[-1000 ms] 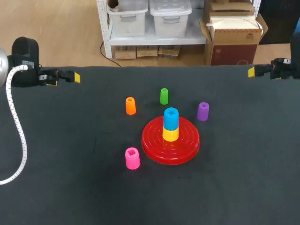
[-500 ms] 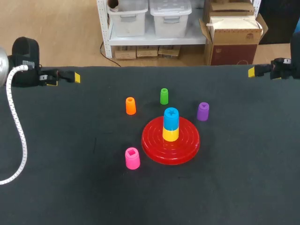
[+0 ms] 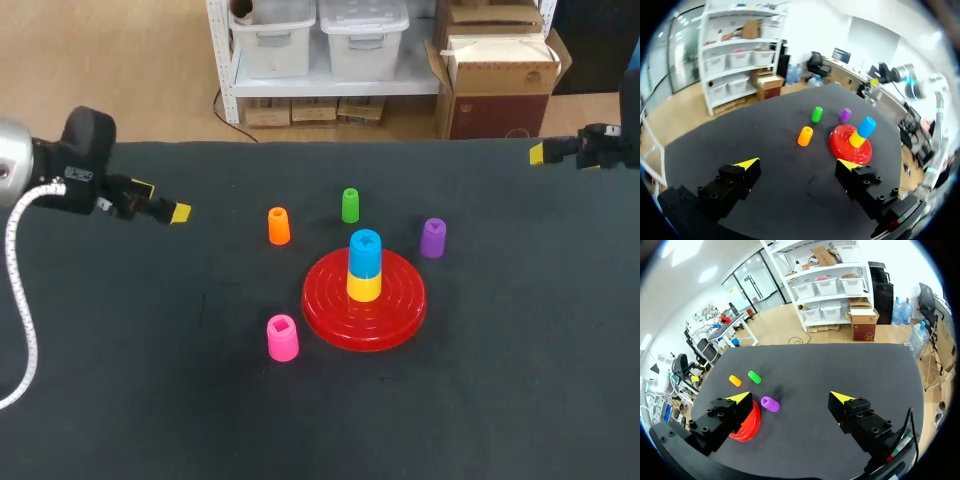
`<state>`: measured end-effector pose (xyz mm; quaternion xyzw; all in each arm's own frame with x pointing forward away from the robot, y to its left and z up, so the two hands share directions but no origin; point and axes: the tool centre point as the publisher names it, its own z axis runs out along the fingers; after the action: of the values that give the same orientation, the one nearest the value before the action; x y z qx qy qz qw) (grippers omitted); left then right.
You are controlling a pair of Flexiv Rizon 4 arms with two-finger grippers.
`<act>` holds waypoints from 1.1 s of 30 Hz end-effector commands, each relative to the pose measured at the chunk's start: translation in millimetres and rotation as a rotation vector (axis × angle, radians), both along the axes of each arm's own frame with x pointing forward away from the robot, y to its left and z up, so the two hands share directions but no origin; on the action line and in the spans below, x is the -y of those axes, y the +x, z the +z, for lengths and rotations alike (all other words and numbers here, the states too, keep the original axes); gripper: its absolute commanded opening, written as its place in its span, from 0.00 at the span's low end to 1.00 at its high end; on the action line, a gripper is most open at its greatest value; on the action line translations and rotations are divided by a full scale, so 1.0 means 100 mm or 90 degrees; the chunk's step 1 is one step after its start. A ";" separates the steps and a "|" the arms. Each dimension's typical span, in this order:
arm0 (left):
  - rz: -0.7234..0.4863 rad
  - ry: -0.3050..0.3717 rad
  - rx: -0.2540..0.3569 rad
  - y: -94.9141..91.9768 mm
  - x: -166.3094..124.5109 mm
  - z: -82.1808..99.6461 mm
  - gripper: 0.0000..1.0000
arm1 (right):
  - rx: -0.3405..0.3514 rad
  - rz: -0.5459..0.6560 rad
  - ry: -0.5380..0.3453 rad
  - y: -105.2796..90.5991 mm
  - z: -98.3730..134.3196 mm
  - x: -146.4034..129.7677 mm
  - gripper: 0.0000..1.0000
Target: Pick up and stack the cylinders on the red base in this order: pink,purple,orange,green
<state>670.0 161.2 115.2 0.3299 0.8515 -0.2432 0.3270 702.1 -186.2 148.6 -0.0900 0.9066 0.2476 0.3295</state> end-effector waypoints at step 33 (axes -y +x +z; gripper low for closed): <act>-0.317 -0.043 0.108 -0.16 -0.13 -0.19 1.00 | 0.000 -0.003 -0.003 -0.01 0.01 -0.01 1.00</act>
<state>656.4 177.8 98.6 0.5443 0.7003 -0.3296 0.3234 702.1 -186.2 148.6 -0.0900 0.9066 0.2476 0.3295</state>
